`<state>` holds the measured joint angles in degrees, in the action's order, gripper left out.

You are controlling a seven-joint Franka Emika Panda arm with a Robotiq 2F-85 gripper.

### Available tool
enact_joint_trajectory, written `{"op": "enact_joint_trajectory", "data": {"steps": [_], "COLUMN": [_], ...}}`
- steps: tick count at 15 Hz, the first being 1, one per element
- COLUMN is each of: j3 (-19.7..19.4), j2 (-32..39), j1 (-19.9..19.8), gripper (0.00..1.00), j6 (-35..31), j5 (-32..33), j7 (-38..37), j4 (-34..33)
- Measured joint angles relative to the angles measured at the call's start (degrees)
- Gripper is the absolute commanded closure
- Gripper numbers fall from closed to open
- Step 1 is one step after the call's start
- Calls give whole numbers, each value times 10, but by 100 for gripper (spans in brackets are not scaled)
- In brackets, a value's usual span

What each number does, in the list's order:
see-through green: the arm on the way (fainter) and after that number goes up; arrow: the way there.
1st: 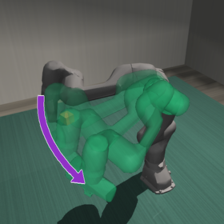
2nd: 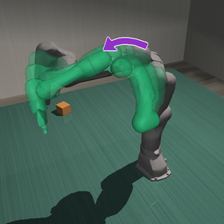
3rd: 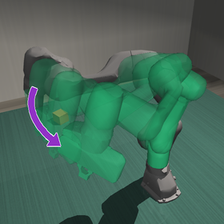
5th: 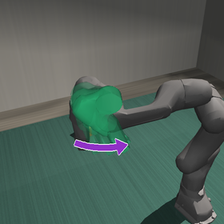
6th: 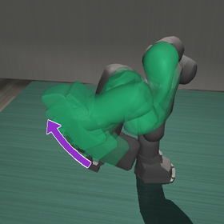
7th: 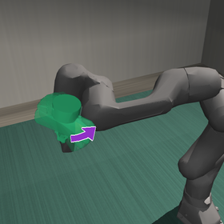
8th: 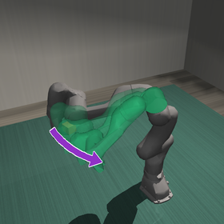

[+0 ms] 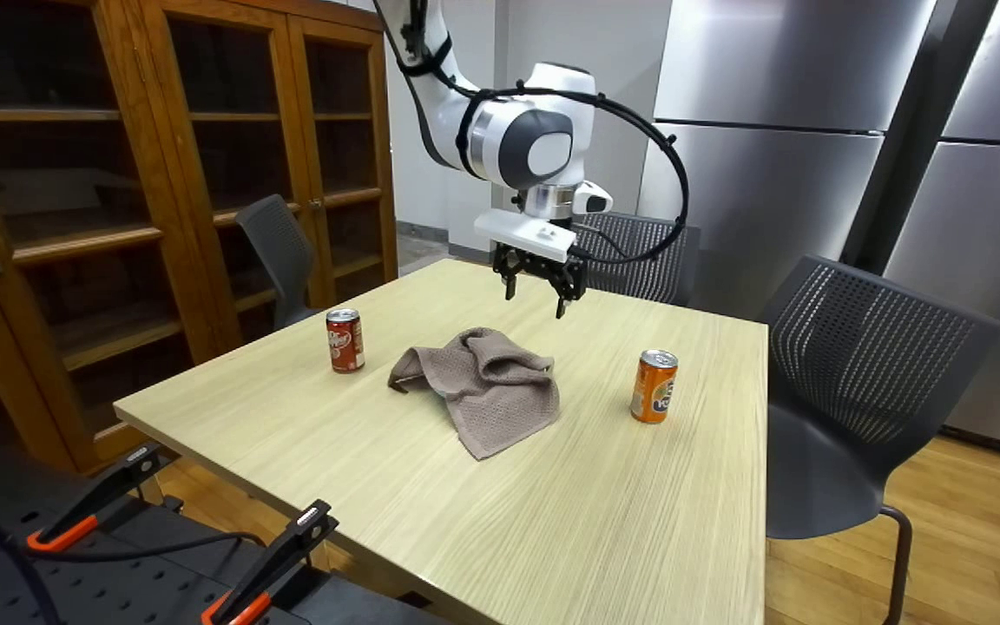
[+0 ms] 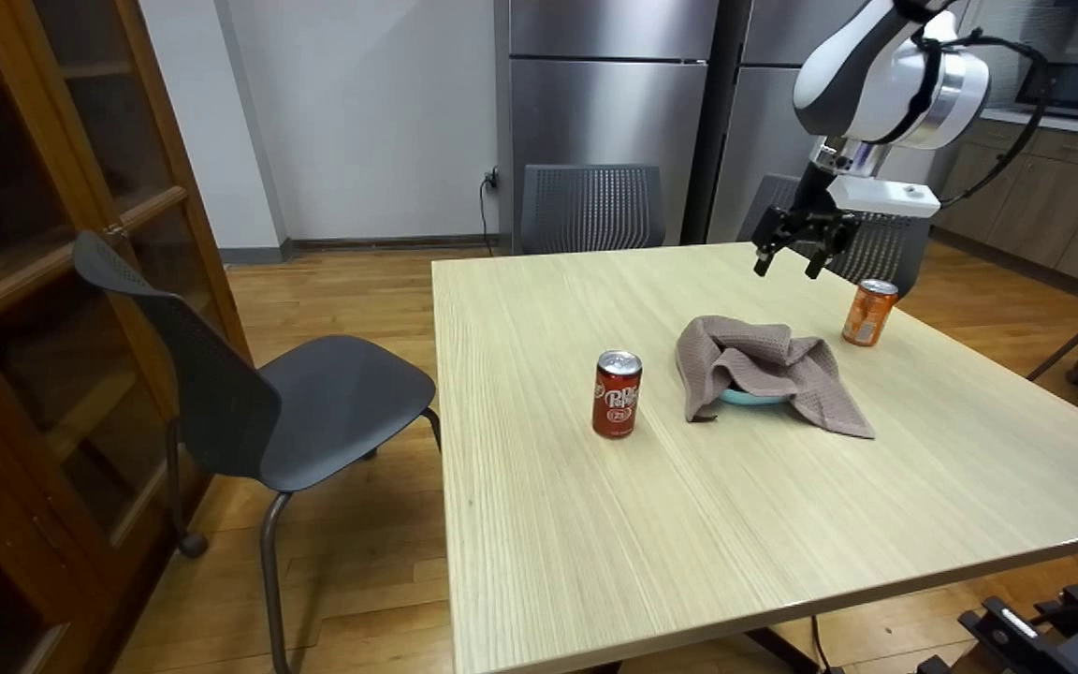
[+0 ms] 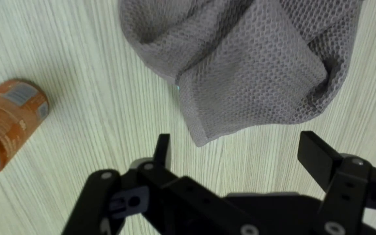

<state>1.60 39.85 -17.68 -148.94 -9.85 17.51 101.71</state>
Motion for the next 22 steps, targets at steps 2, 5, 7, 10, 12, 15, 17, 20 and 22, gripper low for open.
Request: {"op": "enact_joint_trajectory", "data": {"steps": [2,5,7,10,12,15,17,20,22], "j3": [0,0,0,-1,-1,-2,-3,-7,-13], "j2": [-33,-78,-108,-150,-176,-206,-221,-242,-252], "j1": [0,1,1,1,1,1,1,5,14], "gripper": [0,0,0,0,0,0,0,0,0], "j6": [-32,-89,-127,-167,-169,-169,-168,-168,-168], "j5": [0,0,0,0,0,1,1,1,2], "j7": [-4,-14,-20,-24,-24,-24,-24,-24,-26], "j4": [60,153,217,306,351,400,422,448,458]}}
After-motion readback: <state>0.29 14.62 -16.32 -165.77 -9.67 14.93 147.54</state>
